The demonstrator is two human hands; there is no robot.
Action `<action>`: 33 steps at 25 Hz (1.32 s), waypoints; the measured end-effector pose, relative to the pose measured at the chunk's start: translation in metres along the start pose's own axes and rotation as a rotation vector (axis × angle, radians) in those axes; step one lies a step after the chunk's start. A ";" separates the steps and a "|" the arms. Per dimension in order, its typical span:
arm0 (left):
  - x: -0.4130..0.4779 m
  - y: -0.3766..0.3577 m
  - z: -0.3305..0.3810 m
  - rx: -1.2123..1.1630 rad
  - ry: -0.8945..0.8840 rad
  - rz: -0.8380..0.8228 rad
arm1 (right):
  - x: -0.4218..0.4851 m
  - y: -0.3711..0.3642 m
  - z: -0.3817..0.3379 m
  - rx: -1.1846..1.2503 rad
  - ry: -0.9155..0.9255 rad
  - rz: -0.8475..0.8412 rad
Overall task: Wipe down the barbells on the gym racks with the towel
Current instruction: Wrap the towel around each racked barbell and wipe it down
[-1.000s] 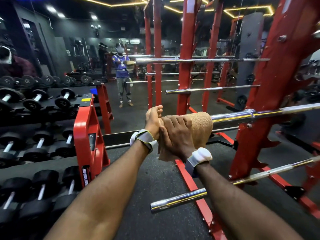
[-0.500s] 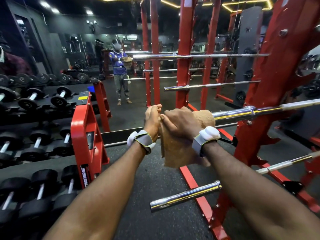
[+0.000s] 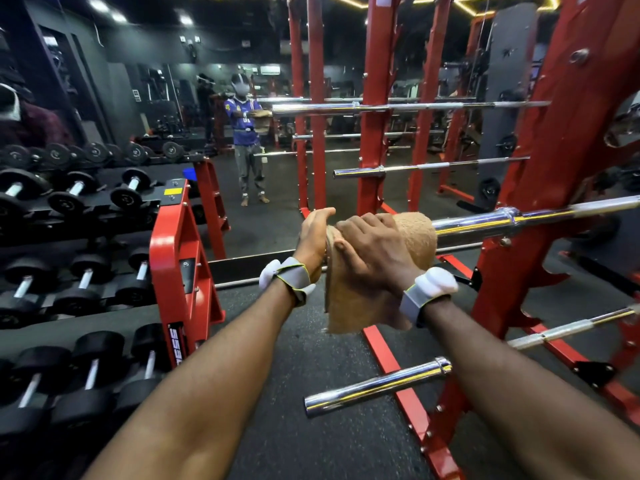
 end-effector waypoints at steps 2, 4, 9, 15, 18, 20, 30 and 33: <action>-0.003 -0.001 0.002 0.044 -0.075 -0.023 | 0.008 0.003 0.026 0.061 -0.088 -0.100; -0.006 -0.001 0.006 0.042 -0.097 -0.022 | 0.025 -0.001 0.033 0.117 -0.237 -0.178; -0.004 -0.003 0.002 0.048 -0.011 -0.036 | 0.012 0.003 -0.015 0.011 -0.170 0.149; 0.000 -0.001 0.004 0.137 -0.177 -0.028 | 0.013 -0.004 0.036 0.074 -0.239 0.010; 0.001 -0.003 0.005 0.106 -0.161 -0.012 | 0.026 -0.012 0.019 0.062 -0.350 -0.052; 0.007 0.000 -0.001 0.050 -0.016 0.018 | 0.030 -0.010 0.001 0.037 -0.358 -0.025; -0.003 0.002 0.008 0.125 -0.048 -0.005 | 0.004 -0.001 0.016 0.109 -0.102 0.165; -0.020 -0.003 0.022 0.261 -0.169 -0.053 | 0.004 -0.006 0.052 0.107 -0.189 0.095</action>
Point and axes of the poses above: each hand's wrist, its own x-axis towards the middle knuckle, its own y-axis out of the back of the hand, z = x × y, the point moved 7 cm from there along x, towards the middle knuckle, and after that the axes turned 6 degrees about z, right-handed, at the moved point
